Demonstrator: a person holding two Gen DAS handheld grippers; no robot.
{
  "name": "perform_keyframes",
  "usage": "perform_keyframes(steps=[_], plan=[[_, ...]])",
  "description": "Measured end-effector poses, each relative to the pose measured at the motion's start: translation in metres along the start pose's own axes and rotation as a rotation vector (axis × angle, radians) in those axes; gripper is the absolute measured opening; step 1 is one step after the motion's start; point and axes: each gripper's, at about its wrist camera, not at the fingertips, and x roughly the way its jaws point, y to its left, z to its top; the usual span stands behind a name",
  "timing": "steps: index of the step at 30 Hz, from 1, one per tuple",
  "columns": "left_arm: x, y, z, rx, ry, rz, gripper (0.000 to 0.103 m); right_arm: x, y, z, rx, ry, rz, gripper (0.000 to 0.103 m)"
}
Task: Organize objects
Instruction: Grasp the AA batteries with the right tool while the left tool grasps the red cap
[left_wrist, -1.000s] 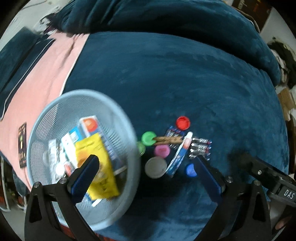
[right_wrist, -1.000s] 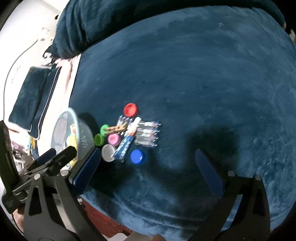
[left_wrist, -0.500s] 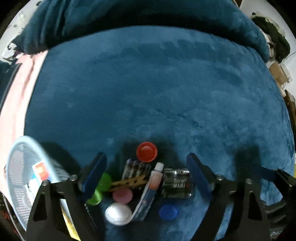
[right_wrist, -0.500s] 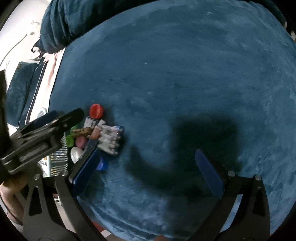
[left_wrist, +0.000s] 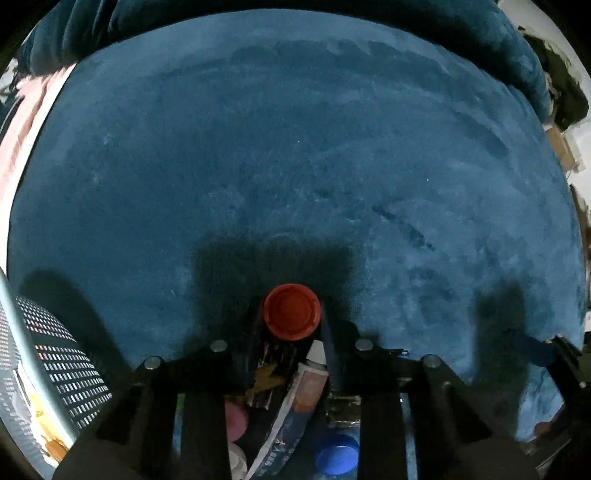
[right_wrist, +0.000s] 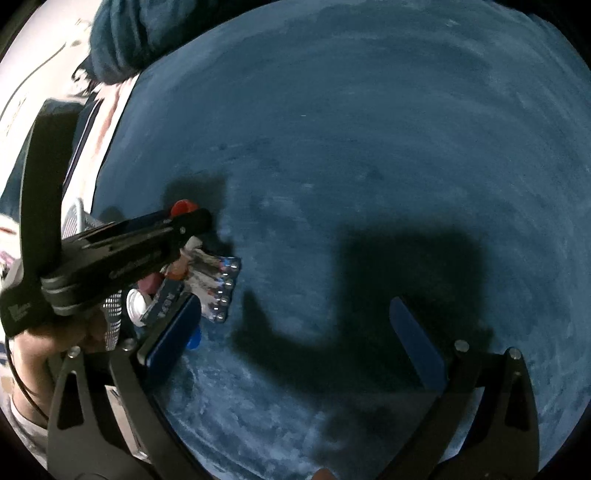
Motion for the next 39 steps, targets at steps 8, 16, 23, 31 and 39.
perform_keyframes(steps=[8,16,23,31,39], plan=[[-0.012,0.014,0.004,-0.046,-0.016,-0.053,0.030,0.011,0.040,0.000,-0.165,0.019,0.014,0.103],[-0.017,0.026,0.003,-0.077,-0.030,-0.068,0.043,0.023,0.055,-0.006,-0.300,0.024,-0.035,0.103],[-0.016,0.033,0.005,-0.102,-0.025,-0.070,0.056,0.035,0.060,-0.019,-0.536,0.063,-0.145,0.103],[-0.020,0.040,0.004,-0.119,-0.026,-0.042,0.057,0.042,0.053,-0.019,-0.532,0.008,-0.139,0.103],[-0.020,0.037,0.003,-0.129,-0.018,-0.052,0.062,0.040,0.042,-0.031,-0.538,-0.039,-0.113,0.068]])
